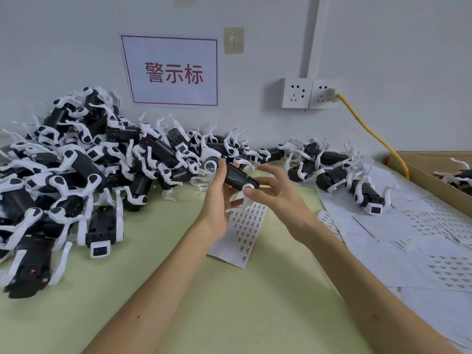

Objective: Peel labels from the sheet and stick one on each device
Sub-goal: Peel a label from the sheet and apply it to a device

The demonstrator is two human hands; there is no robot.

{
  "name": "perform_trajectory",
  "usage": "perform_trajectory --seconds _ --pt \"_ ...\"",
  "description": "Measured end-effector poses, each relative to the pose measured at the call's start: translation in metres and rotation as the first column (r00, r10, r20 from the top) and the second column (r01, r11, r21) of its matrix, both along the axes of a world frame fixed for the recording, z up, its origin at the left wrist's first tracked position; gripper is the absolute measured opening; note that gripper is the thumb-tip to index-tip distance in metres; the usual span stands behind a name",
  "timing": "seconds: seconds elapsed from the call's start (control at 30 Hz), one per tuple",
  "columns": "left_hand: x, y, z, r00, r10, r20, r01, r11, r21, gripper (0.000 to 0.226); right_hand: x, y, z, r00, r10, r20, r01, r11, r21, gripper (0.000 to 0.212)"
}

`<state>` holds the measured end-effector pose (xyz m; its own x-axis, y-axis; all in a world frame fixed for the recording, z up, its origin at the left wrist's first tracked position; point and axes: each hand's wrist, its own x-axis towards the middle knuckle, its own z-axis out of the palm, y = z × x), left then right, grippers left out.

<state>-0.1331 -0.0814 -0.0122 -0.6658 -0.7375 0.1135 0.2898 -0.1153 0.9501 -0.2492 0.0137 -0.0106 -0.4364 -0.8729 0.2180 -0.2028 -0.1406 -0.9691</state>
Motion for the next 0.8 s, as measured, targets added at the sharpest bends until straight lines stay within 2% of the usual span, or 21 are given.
perform_trajectory --seconds 0.13,0.2,0.3,0.4,0.5,0.6,0.7,0.73,0.8 --pt "-0.001 0.002 0.004 0.998 -0.064 0.001 0.064 0.997 -0.039 0.046 -0.003 0.001 0.004 0.982 -0.085 0.170 0.110 0.983 -0.145 0.067" --pt "-0.003 0.005 0.002 0.992 -0.086 0.091 0.096 0.990 -0.108 0.040 -0.008 0.002 0.008 0.955 -0.116 0.273 0.175 0.964 -0.200 0.068" --pt "-0.006 0.006 -0.004 0.962 -0.067 0.264 0.134 0.960 -0.244 0.015 -0.016 0.006 0.012 0.888 -0.156 0.431 0.284 0.926 -0.249 0.066" --pt "-0.006 0.002 -0.009 0.929 -0.059 0.365 0.148 0.964 -0.222 0.027 -0.025 0.011 0.016 0.828 -0.139 0.544 0.325 0.908 -0.263 0.060" --pt "-0.005 0.000 -0.010 0.941 -0.056 0.333 0.119 0.978 -0.174 0.034 -0.028 0.012 0.017 0.824 -0.099 0.559 0.300 0.912 -0.280 0.058" --pt "-0.007 -0.001 -0.009 0.933 -0.003 0.361 0.078 0.978 -0.195 0.039 -0.025 0.009 0.014 0.818 -0.094 0.568 0.296 0.914 -0.276 0.056" --pt "-0.007 -0.005 -0.009 0.918 0.075 0.389 -0.055 0.996 -0.064 0.036 -0.034 0.009 0.015 0.770 -0.008 0.638 0.297 0.890 -0.347 0.039" --pt "-0.006 -0.007 -0.010 0.927 0.064 0.369 -0.074 0.997 0.013 0.031 -0.038 0.011 0.016 0.796 -0.003 0.605 0.280 0.888 -0.364 0.035" --pt "-0.003 -0.006 -0.010 0.965 -0.072 0.251 0.001 0.962 0.272 0.028 -0.034 0.009 0.013 0.935 -0.085 0.345 0.196 0.934 -0.299 0.035"
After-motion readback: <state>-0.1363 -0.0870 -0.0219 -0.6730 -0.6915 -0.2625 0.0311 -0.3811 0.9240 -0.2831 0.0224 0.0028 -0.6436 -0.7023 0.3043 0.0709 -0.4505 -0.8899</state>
